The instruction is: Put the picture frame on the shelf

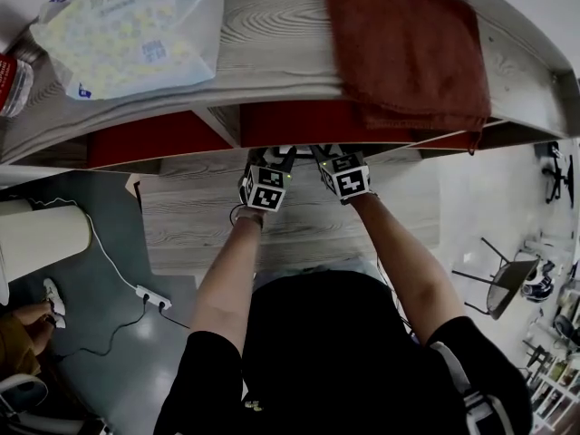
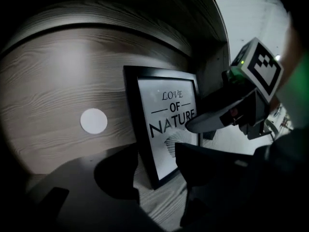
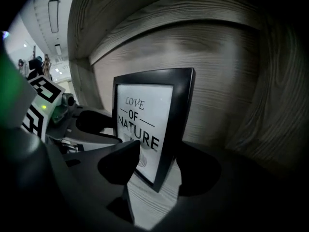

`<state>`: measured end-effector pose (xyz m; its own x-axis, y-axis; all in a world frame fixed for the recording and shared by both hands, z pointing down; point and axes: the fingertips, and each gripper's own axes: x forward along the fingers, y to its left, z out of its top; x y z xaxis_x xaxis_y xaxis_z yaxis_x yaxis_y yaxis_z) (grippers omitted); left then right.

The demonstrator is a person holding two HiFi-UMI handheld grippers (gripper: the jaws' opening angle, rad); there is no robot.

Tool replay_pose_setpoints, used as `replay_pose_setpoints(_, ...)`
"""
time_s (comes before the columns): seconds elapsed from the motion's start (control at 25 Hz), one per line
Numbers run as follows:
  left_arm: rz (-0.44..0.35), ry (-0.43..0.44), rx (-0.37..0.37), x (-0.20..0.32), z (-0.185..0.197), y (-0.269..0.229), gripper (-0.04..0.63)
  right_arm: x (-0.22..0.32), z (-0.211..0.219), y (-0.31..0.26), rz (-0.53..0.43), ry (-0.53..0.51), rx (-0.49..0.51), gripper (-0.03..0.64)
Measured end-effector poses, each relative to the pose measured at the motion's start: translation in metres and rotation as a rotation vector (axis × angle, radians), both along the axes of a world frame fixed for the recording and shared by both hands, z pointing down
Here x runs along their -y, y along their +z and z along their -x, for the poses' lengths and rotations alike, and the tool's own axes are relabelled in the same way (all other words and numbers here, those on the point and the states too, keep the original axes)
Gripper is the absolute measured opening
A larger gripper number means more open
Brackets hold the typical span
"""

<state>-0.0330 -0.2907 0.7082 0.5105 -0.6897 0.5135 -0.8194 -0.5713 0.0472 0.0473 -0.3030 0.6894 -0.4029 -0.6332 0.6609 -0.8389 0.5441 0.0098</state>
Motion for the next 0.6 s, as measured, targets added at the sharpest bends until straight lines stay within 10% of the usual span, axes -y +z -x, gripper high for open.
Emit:
replay_pose_setpoints(0.24, -0.07, 0.022, 0.126, 0.012, -0.001, -0.001, 0.236, 0.014, 0.0, 0.0, -0.026, -0.002, -0.084, 0.25)
replay_pose_setpoints(0.6, -0.037, 0.006, 0.126, 0.018, 0.006, 0.008, 0.236, 0.019, -0.002, 0.003, -0.004, -0.006, -0.096, 0.281)
